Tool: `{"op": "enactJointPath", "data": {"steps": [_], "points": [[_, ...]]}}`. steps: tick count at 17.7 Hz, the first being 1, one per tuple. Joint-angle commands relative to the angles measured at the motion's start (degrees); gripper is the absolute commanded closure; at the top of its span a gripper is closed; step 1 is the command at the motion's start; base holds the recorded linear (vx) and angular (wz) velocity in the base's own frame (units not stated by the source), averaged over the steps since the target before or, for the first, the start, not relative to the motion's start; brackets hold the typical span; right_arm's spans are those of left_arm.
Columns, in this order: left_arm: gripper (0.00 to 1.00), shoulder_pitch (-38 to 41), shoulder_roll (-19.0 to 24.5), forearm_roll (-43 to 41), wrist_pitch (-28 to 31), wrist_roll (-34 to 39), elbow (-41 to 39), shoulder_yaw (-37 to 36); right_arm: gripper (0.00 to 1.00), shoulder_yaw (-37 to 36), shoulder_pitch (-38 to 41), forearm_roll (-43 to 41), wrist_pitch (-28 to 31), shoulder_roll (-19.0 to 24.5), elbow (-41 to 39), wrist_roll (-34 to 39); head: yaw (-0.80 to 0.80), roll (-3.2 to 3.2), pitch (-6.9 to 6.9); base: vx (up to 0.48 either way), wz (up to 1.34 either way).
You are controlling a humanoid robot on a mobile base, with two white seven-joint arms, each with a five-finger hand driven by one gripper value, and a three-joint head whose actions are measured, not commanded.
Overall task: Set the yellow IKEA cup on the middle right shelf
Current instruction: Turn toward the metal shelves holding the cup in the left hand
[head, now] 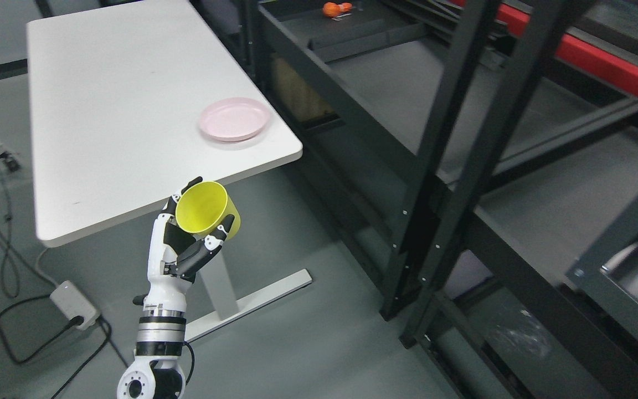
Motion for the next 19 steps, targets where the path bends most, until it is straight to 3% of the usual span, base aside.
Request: {"op": "enactJointPath", "data": {"steps": [1, 19], "points": [[0.98, -0.06, 1.00, -0.01, 0.00, 0.17, -0.16, -3.42, 0.01, 0.97, 0.78, -1.41, 0.04, -1.00, 0.00, -0.04, 0.00, 0.00, 0.00, -0.149, -0.91], [0.98, -0.24, 1.00, -0.01, -2.02, 0.08, -0.25, -8.34, 0.01, 0.97, 0.78, -1.41, 0.04, -1.00, 0.00, -0.04, 0.00, 0.00, 0.00, -0.048, -0.63]]}}
